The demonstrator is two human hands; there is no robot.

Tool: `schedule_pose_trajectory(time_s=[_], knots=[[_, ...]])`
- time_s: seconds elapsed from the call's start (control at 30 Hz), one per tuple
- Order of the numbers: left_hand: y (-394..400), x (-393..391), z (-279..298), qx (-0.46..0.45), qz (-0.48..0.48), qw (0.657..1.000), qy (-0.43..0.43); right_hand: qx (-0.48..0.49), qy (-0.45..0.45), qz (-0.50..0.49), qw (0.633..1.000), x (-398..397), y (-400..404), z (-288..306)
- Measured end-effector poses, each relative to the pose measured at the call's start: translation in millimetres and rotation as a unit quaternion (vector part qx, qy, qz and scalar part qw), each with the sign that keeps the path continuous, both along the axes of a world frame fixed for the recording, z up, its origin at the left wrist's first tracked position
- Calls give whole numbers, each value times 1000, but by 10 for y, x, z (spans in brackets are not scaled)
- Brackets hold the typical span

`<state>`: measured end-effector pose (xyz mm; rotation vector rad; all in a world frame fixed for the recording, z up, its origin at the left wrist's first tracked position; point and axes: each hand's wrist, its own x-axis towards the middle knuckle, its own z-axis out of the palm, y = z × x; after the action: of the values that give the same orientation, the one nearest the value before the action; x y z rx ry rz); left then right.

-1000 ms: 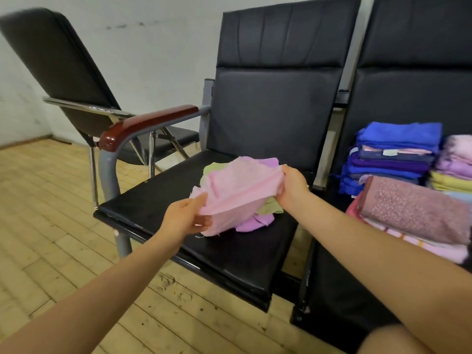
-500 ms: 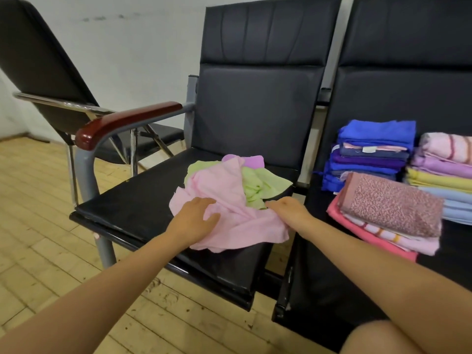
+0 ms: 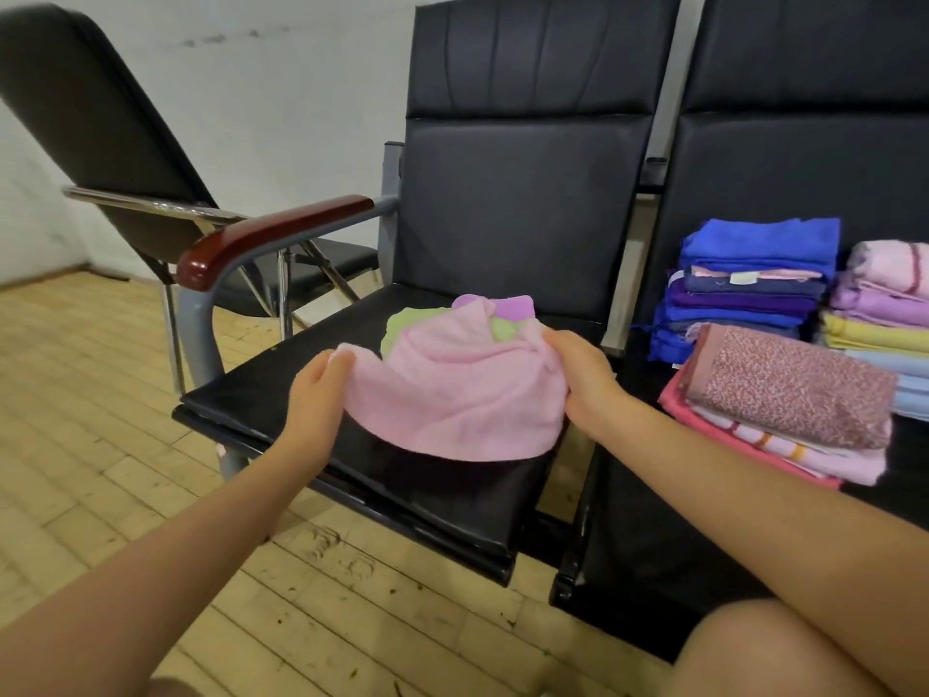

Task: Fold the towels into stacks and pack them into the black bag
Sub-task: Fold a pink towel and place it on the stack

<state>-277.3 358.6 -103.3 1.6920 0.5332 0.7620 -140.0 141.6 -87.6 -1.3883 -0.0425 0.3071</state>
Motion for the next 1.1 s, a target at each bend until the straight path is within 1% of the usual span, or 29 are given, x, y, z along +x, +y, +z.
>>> schedule_pose_trajectory(time_s=[0.03, 0.07, 0.1, 0.13, 0.2, 0.23, 0.27, 0.33, 0.37, 0.4, 0.47, 0.53, 0.6, 0.7, 0.8, 0.83, 0.87, 0.93, 0.97, 1.0, 1.03, 1.1], knots=[[11, -86, 43, -44, 13, 999, -11, 13, -7, -7, 1000, -13, -3, 59], [25, -158, 68, -71, 20, 997, -16, 4, -24, -4, 1000, -39, -4, 107], [53, -231, 70, -73, 17, 997, -8, -20, -46, 5, 999, -63, -8, 130], [81, -291, 53, -51, 1, 999, 18, -49, -70, 19, 996, -85, -11, 129], [140, -381, -35, 24, -75, 991, 111, -121, -92, 72, 986, -145, -21, 61], [170, -405, -105, 74, -124, 975, 171, -175, -91, 112, 974, -181, -22, -5], [197, -416, -187, 139, -165, 948, 235, -249, -98, 156, 951, -228, -23, -81], [193, -395, -316, 277, -205, 877, 336, -386, -164, 231, 878, -271, -3, -242], [179, -360, -365, 319, -208, 853, 356, -424, -207, 246, 847, -267, 27, -306], [154, -319, -380, 342, -197, 846, 358, -439, -239, 242, 832, -275, 46, -335], [152, -207, -377, 345, -156, 862, 337, -437, -277, 209, 830, -249, 106, -322], [208, -32, -366, 345, -106, 878, 314, -452, -315, 165, 818, -176, 193, -295], [298, 177, -379, 352, -58, 881, 309, -469, -331, 128, 809, -31, 306, -312], [482, 483, -462, 331, -8, 890, 315, -459, -323, 87, 823, 276, 497, -376], [662, 764, -560, 277, 20, 905, 324, -451, -271, 66, 848, 561, 681, -433], [692, 852, -574, 248, 22, 911, 328, -440, -240, 56, 864, 644, 745, -452], [693, 934, -574, 223, 19, 916, 333, -413, -200, 47, 887, 715, 808, -468], [665, 1076, -599, 191, 8, 914, 358, -332, -115, 27, 936, 821, 911, -493], [646, 1126, -618, 182, 0, 910, 373, -300, -82, 24, 950, 854, 943, -502], [632, 1171, -632, 171, -10, 909, 380, -283, -59, 28, 957, 868, 962, -511], [635, 1199, -667, 143, -26, 916, 374, -277, -52, 34, 959, 874, 965, -530], [636, 1244, -683, 68, -46, 940, 330, -263, -58, 39, 962, 848, 953, -551]])
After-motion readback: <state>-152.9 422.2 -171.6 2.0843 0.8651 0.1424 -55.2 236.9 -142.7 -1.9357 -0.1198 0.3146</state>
